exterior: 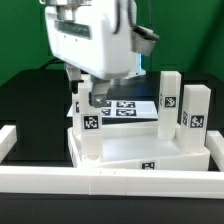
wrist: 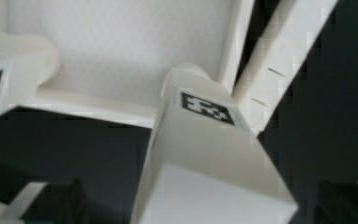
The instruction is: Assemble desk
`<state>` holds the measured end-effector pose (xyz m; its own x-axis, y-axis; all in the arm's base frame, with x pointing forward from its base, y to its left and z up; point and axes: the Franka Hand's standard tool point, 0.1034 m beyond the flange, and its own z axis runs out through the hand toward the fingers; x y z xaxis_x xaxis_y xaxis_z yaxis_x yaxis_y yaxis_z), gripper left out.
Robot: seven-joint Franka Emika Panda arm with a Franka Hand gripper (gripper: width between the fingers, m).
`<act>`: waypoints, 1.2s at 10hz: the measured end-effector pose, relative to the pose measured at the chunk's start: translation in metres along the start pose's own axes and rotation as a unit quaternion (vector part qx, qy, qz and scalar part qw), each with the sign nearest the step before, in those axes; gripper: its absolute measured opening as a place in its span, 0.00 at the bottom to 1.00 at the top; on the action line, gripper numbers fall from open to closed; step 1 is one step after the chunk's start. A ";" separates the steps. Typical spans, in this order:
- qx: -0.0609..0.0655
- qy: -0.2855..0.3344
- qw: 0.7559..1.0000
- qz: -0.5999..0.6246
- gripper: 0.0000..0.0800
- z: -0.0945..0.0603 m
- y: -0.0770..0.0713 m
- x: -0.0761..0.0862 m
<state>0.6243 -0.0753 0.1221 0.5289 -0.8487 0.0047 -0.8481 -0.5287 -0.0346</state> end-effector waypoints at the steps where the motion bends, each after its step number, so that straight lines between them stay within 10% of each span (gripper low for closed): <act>1: -0.001 0.005 0.998 -0.062 0.81 0.000 -0.003 -0.003; 12: -0.015 0.009 0.892 -0.451 0.81 -0.001 0.001 0.003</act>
Offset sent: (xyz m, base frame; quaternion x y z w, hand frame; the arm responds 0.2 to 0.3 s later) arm -0.0027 0.0042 0.0032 0.0058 -0.0048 -0.2480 0.9687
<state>0.6248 -0.0789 0.1227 0.9964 -0.0776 0.0336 -0.0782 -0.9968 0.0189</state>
